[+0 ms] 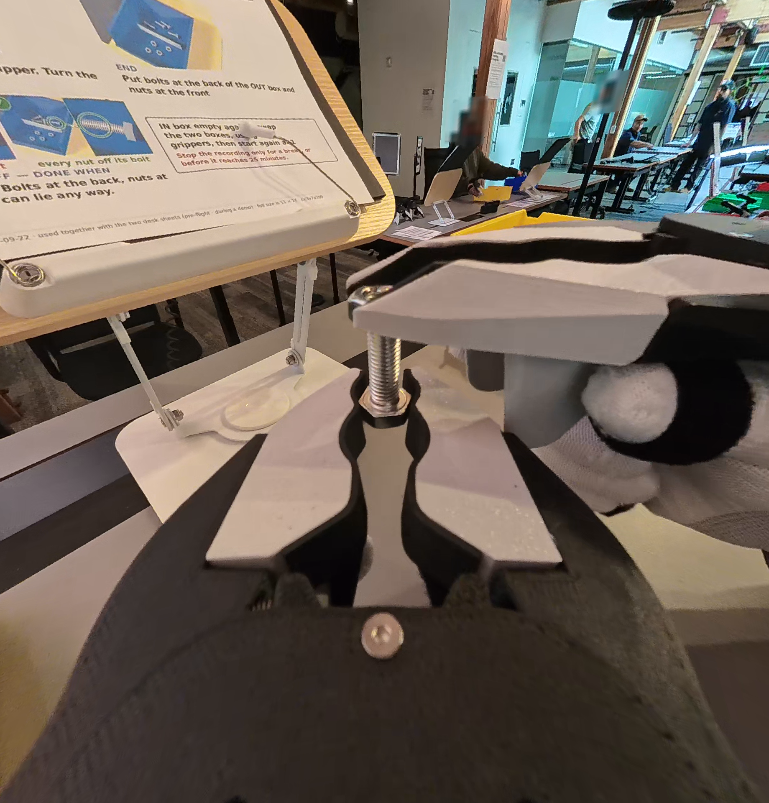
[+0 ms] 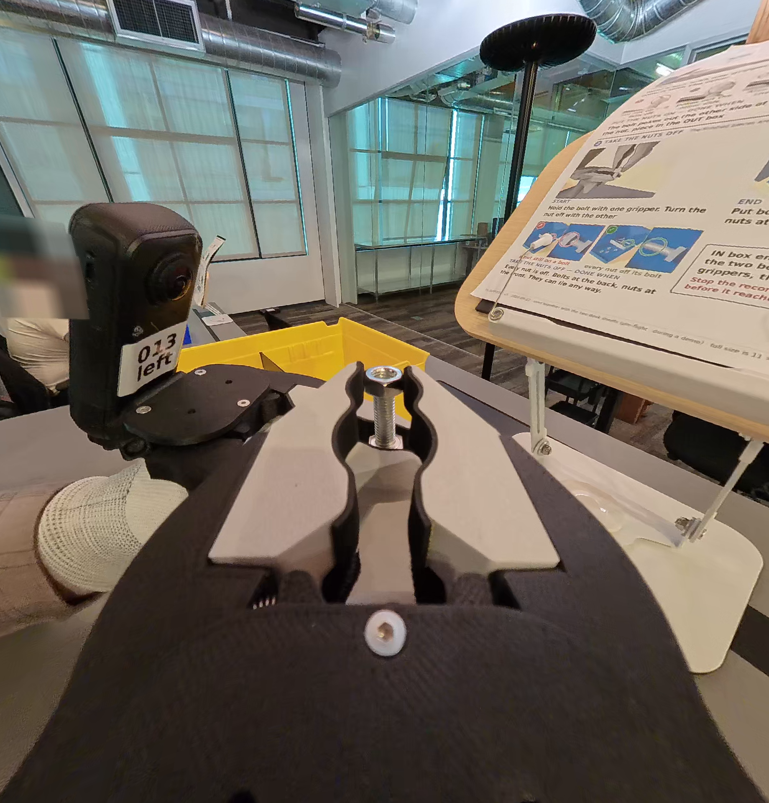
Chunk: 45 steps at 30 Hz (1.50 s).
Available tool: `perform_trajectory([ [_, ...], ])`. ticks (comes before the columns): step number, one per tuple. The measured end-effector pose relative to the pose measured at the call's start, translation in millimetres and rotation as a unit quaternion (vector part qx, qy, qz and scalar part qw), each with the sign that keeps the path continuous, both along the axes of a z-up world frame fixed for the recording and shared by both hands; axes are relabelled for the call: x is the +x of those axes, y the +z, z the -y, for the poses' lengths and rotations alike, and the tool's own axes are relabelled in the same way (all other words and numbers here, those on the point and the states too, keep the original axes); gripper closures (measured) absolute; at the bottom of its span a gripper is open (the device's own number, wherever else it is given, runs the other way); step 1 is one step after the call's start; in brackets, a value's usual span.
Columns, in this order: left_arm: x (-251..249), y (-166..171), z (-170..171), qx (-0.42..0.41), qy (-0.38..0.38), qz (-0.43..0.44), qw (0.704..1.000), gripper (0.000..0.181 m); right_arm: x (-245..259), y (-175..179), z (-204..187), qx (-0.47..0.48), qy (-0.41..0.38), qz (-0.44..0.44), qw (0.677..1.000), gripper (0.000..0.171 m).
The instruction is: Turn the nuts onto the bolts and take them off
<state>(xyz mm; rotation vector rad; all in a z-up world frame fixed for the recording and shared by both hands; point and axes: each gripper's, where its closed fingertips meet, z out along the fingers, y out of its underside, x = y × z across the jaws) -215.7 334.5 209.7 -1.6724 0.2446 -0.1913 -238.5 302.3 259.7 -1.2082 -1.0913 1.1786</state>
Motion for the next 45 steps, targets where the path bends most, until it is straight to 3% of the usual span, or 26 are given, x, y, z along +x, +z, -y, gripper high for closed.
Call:
perform_trajectory([
  [45,4.1,-0.6,0.3,-0.005,-0.009,-0.004,1.0,0.166,0.9,-0.2,3.0,0.054,-0.002,0.026,0.998,0.148],
])
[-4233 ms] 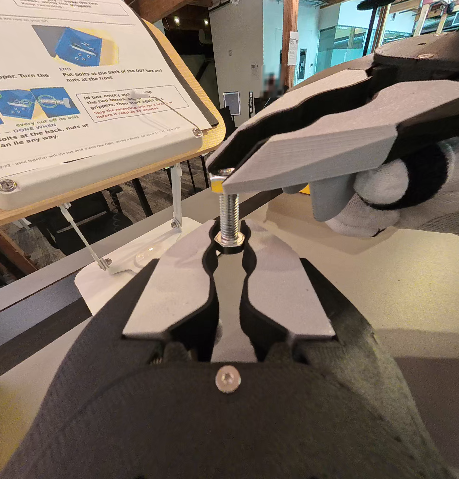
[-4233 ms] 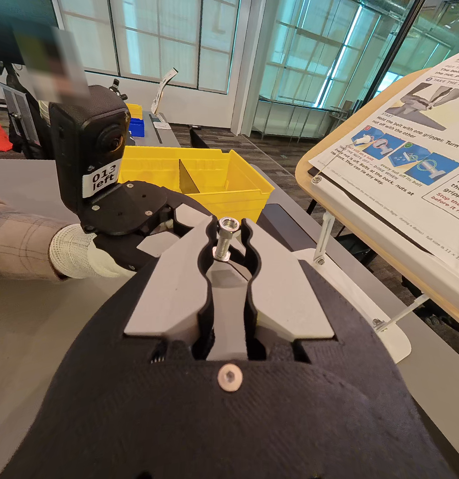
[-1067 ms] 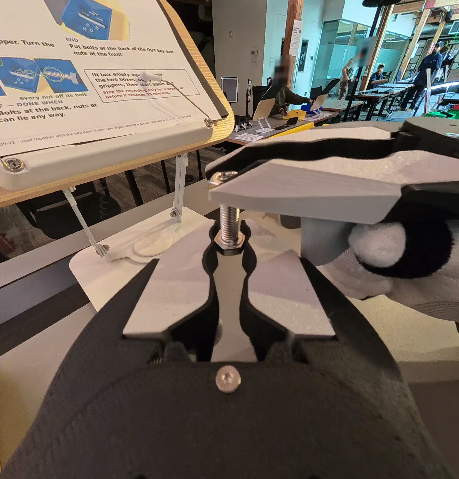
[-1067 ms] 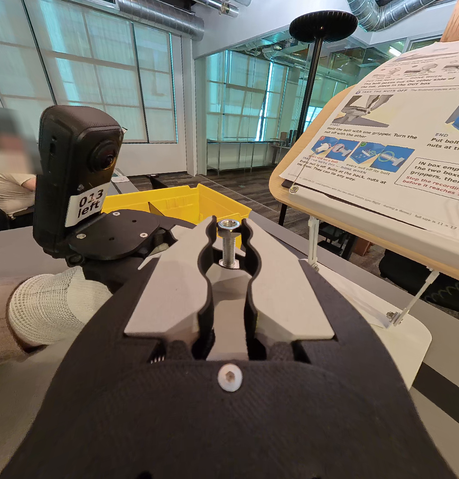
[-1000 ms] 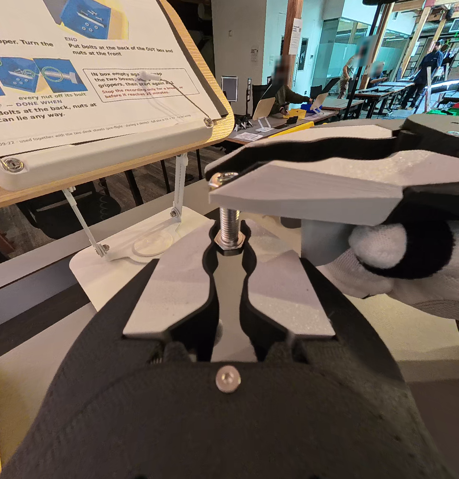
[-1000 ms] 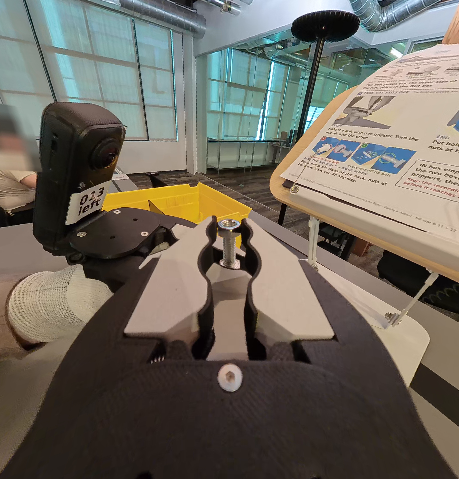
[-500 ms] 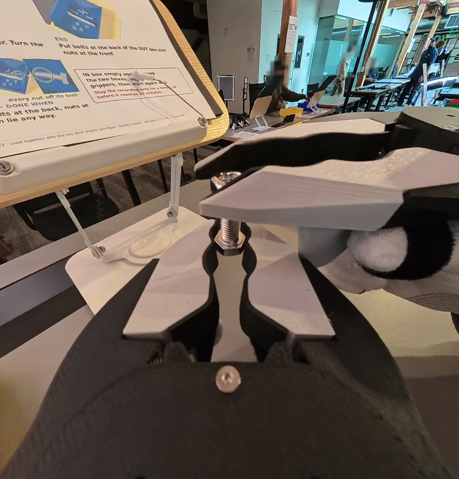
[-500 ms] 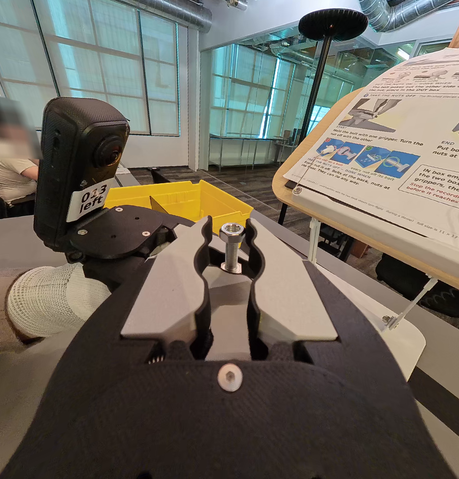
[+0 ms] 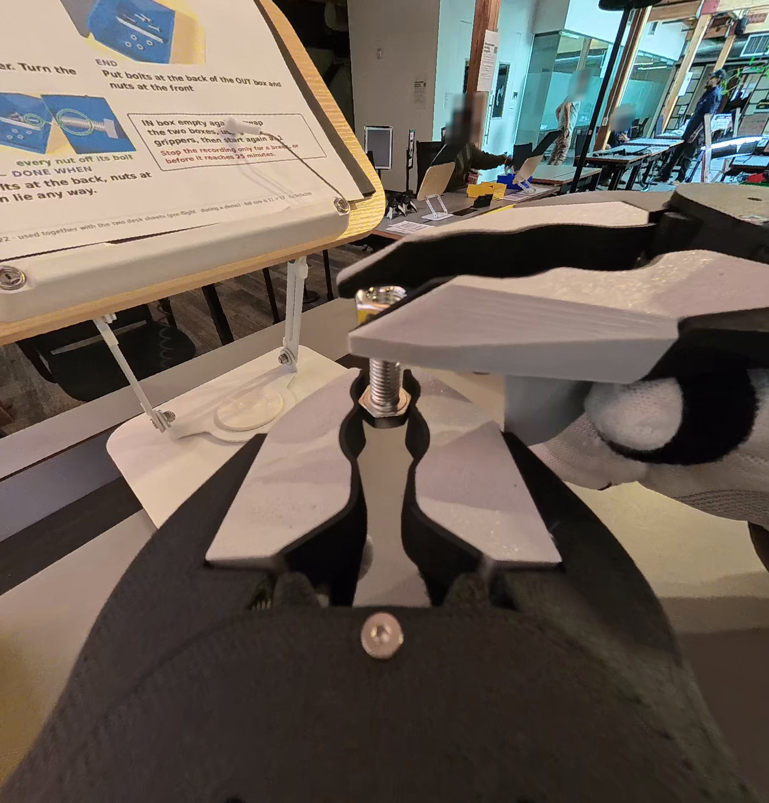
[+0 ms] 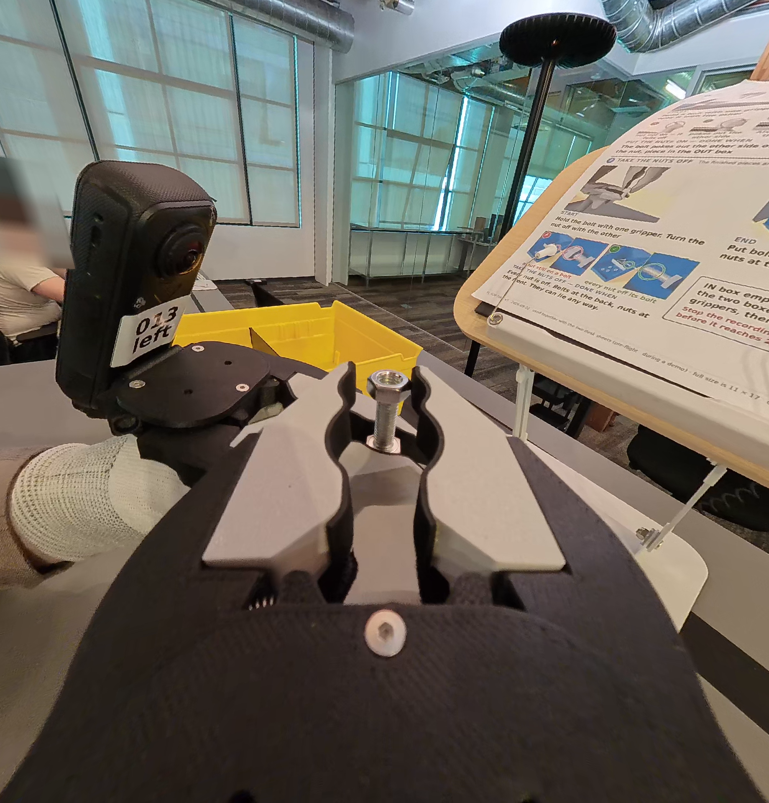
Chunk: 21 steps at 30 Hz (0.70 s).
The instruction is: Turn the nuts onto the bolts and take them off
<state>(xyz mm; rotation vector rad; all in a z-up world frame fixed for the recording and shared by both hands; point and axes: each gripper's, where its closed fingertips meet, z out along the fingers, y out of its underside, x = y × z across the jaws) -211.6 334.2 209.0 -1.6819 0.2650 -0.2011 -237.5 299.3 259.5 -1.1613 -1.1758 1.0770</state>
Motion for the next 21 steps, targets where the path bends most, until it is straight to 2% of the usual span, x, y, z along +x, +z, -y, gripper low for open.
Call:
perform_trajectory([
  [21,-7.7,0.7,-0.1,-0.009,0.005,0.009,1.0,0.166,1.2,-0.3,0.8,0.005,0.002,0.002,1.0,0.149],
])
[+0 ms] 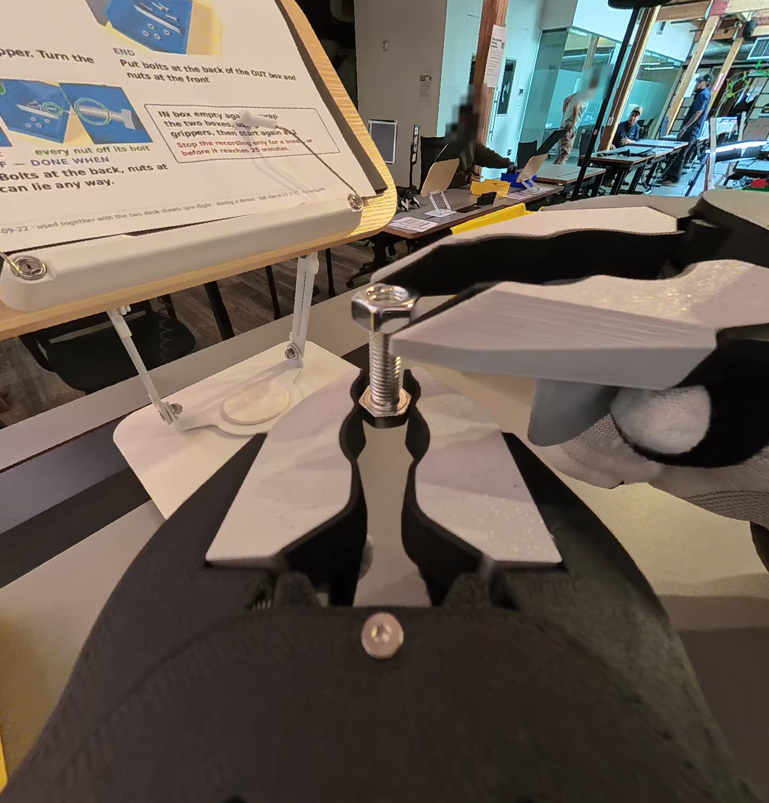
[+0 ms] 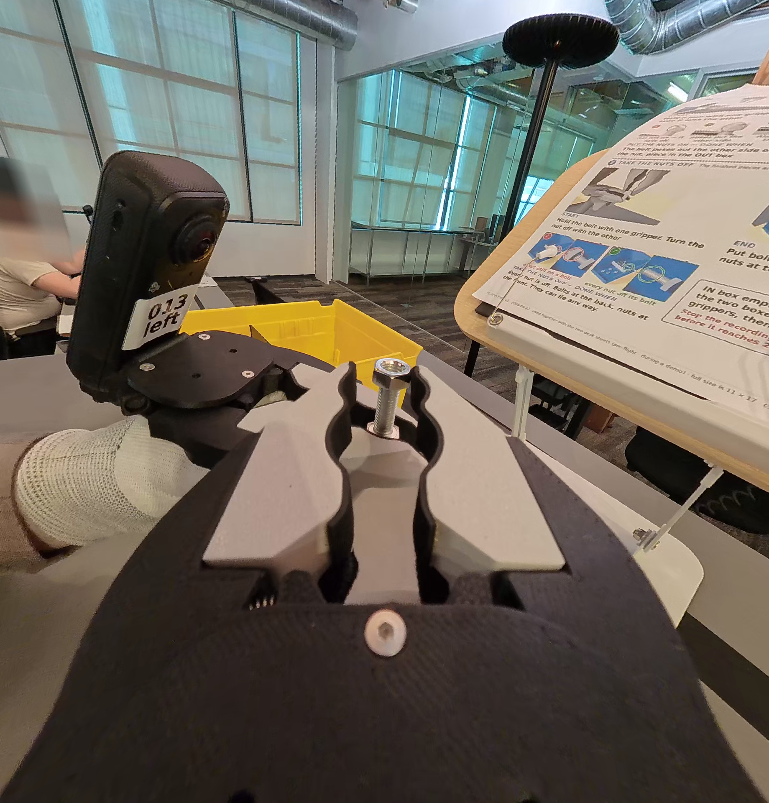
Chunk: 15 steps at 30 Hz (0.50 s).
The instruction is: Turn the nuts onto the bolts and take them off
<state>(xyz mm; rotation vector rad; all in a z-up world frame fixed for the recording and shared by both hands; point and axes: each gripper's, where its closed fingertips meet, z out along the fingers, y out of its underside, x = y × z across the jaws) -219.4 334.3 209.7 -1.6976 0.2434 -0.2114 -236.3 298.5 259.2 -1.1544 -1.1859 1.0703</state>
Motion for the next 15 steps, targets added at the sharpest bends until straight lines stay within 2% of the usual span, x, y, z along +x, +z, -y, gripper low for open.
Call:
perform_trajectory([
  [15,-4.3,-0.7,-0.4,-0.006,0.004,0.004,1.0,0.167,0.8,-0.2,1.1,0.004,0.001,0.001,1.0,0.149],
])
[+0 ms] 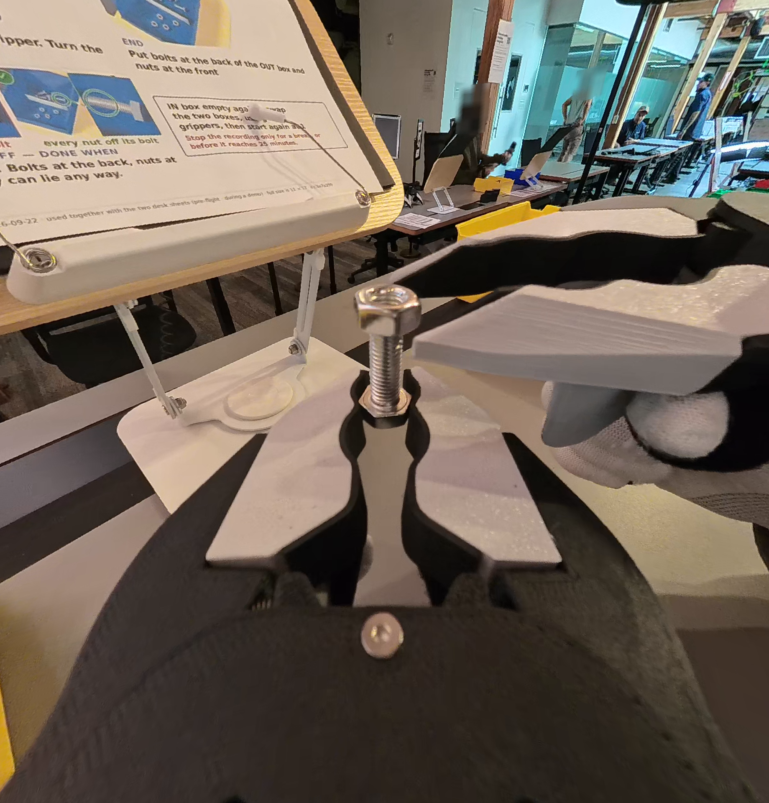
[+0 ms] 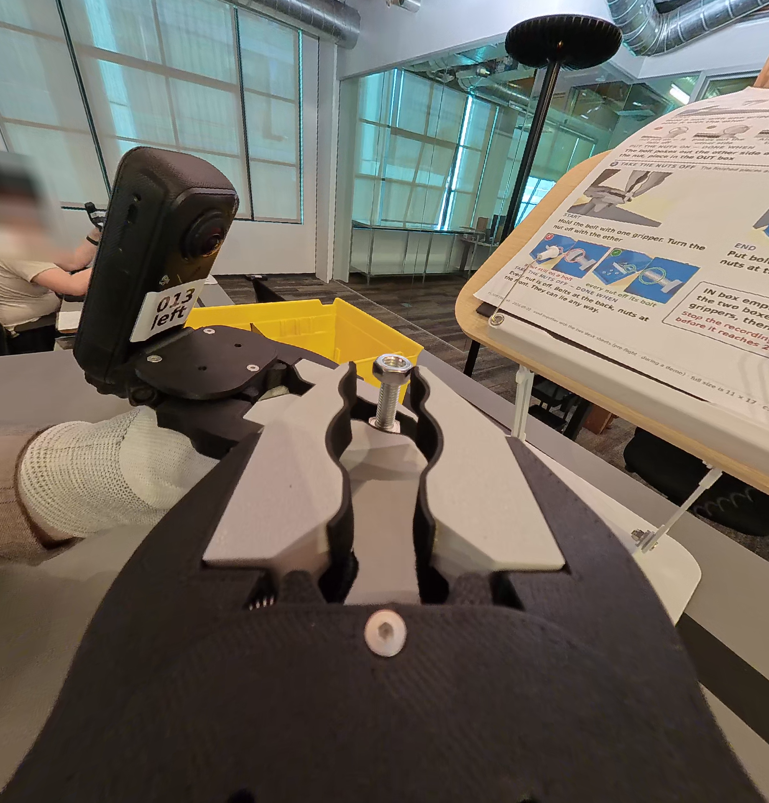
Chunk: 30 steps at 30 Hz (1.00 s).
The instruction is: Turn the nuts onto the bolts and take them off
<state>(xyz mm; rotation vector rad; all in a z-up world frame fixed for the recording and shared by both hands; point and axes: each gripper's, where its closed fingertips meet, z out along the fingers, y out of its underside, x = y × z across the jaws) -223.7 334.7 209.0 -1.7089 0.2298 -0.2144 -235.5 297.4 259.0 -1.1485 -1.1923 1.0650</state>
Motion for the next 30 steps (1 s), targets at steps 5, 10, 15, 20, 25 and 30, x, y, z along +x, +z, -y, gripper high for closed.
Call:
perform_trajectory([
  [5,-1,0,0,-0.001,0.001,0.001,1.0,0.167,0,0,2,0.003,0.003,0.0,1.0,0.149],
  [10,-2,-1,0,-0.003,0.002,0.001,1.0,0.167,1,0,3,0.005,0.006,0.0,1.0,0.15],
  [15,-4,-1,0,-0.004,0.003,0.001,1.0,0.167,2,0,6,0.011,0.014,0.004,1.0,0.155],
  [20,-3,-1,0,-0.005,0.002,0.001,1.0,0.167,2,0,13,0.02,0.035,0.003,0.999,0.158],
  [25,-1,-1,0,-0.004,-0.002,0.001,1.0,0.167,7,7,1,0.002,0.018,-0.018,1.0,0.147],
  [30,7,-2,1,-0.005,-0.022,-0.004,1.0,0.167,4,-2,-4,-0.019,0.021,-0.002,1.0,0.133],
])
